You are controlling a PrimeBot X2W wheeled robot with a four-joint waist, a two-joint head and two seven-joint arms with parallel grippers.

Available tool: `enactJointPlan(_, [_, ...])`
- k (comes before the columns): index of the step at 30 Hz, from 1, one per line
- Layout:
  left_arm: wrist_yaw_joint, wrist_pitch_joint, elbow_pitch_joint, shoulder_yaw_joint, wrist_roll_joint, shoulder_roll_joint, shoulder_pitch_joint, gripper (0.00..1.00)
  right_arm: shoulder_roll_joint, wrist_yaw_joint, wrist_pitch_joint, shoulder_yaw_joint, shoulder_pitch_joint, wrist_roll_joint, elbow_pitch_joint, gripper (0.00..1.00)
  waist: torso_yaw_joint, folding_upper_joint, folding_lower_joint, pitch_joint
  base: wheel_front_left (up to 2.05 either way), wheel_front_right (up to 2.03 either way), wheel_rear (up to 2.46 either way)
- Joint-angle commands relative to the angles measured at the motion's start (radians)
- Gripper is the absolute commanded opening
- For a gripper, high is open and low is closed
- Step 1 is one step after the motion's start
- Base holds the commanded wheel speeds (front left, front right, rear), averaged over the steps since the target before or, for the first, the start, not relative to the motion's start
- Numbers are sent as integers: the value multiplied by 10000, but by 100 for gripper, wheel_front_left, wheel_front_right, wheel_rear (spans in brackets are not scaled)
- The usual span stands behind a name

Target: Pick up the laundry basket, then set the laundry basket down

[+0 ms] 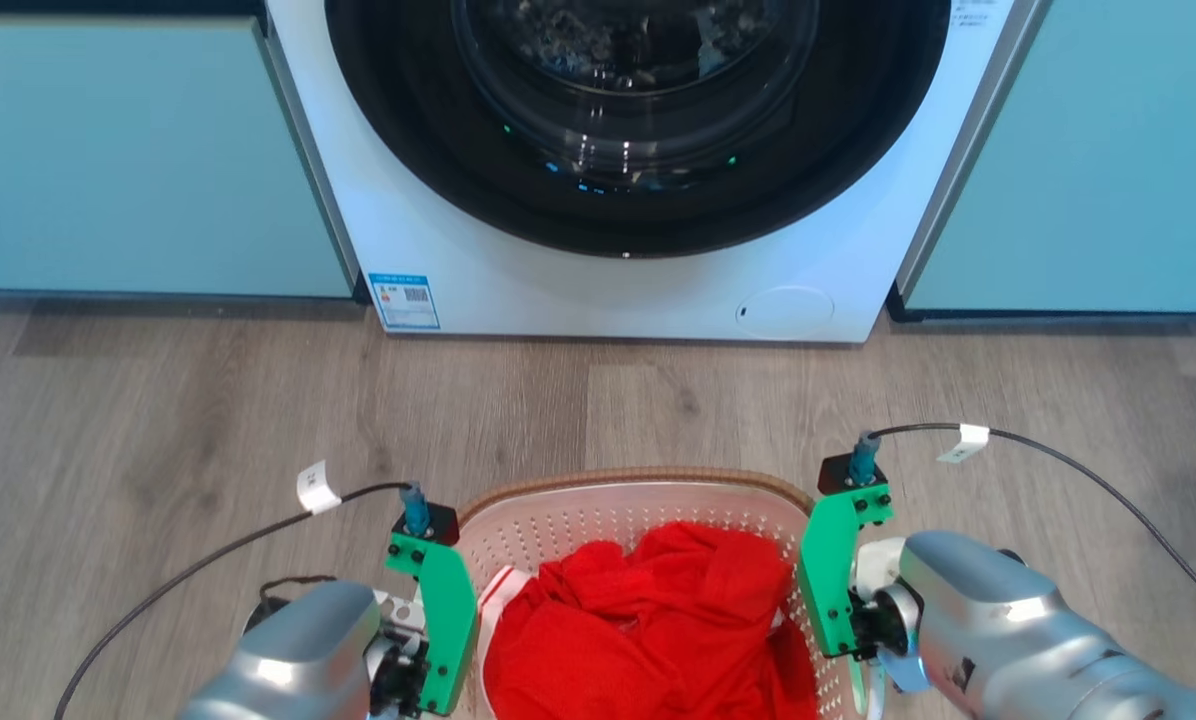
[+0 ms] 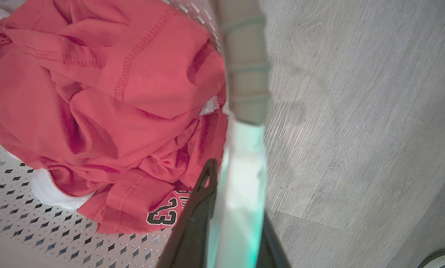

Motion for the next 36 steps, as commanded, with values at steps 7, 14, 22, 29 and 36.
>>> enactJointPlan(7, [-96, 266, -717, 16, -71, 38, -358, 0, 349, 75, 18, 205, -415, 301, -542, 0, -66, -1, 1, -305, 0, 0, 0])
enactJointPlan(14, [-96, 349, -810, 9, 0, 79, -248, 0, 353, 75, 33, 375, -420, 527, -506, 0, -70, -1, 1, -455, 0, 0, 0])
enactJointPlan(22, [-96, 345, -778, 7, 62, 81, -200, 0, 348, 75, -84, 529, -402, 725, -554, 0, -44, -1, 1, -474, 0, 0, 0])
enactJointPlan(29, [-96, 351, -731, 6, 72, 56, -162, 0, 324, 75, -202, 653, -429, 803, -566, 0, -19, -1, 1, -479, 0, 0, 0])
enactJointPlan(36, [-96, 382, -690, 6, 31, 52, -157, 0, 304, 75, -257, 736, -526, 897, -545, 0, -4, -1, 1, -473, 0, 0, 0])
